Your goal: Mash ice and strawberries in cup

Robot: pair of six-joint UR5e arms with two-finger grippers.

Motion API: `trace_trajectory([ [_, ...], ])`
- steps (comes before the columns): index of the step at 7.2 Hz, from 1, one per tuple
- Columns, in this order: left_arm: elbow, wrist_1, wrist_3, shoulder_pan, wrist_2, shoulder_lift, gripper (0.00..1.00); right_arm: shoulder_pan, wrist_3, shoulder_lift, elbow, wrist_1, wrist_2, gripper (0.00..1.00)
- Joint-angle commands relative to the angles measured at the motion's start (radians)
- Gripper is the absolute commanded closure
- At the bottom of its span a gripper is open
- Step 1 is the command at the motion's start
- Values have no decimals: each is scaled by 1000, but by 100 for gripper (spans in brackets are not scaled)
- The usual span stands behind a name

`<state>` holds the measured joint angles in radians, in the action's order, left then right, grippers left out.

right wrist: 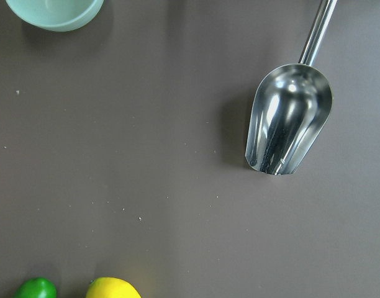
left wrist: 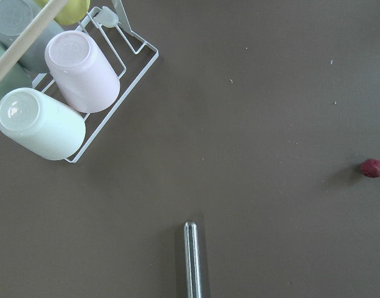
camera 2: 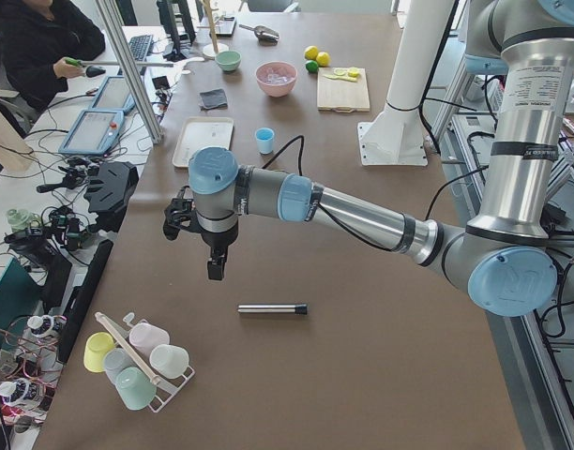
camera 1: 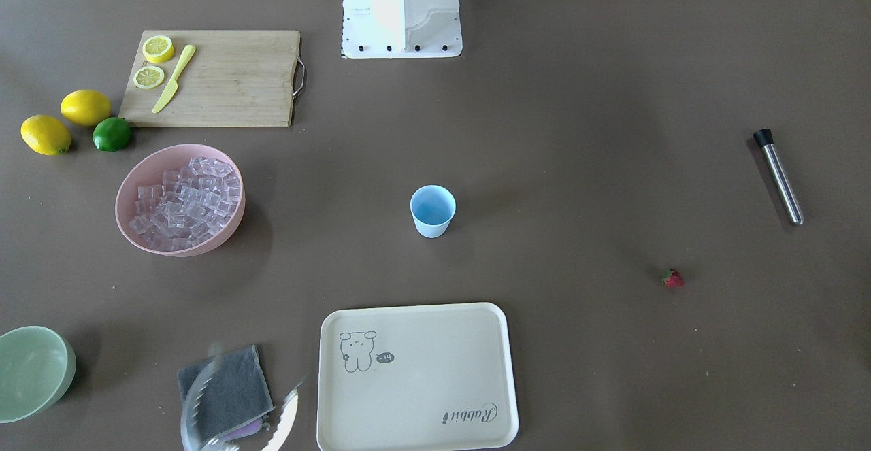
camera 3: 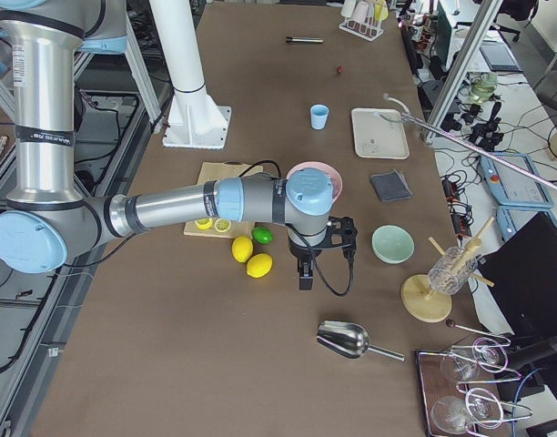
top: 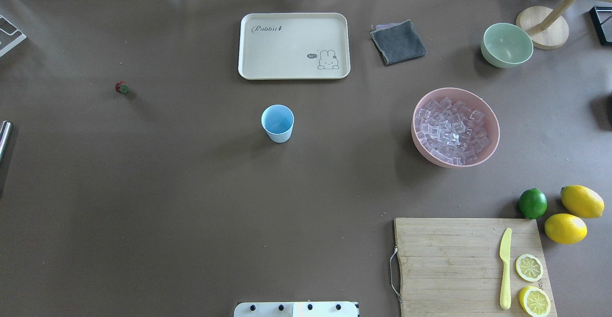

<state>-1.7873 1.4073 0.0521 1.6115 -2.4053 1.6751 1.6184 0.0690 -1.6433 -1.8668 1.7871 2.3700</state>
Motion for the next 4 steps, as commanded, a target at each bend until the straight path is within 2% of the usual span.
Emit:
trace_trajectory([
  [1, -10, -2, 0, -1, 0, 2, 1, 0, 0, -1, 0, 0, 0, 0],
  [4, -6, -2, 0, -1, -2, -3, 1, 0, 0, -1, 0, 2, 2, 0],
])
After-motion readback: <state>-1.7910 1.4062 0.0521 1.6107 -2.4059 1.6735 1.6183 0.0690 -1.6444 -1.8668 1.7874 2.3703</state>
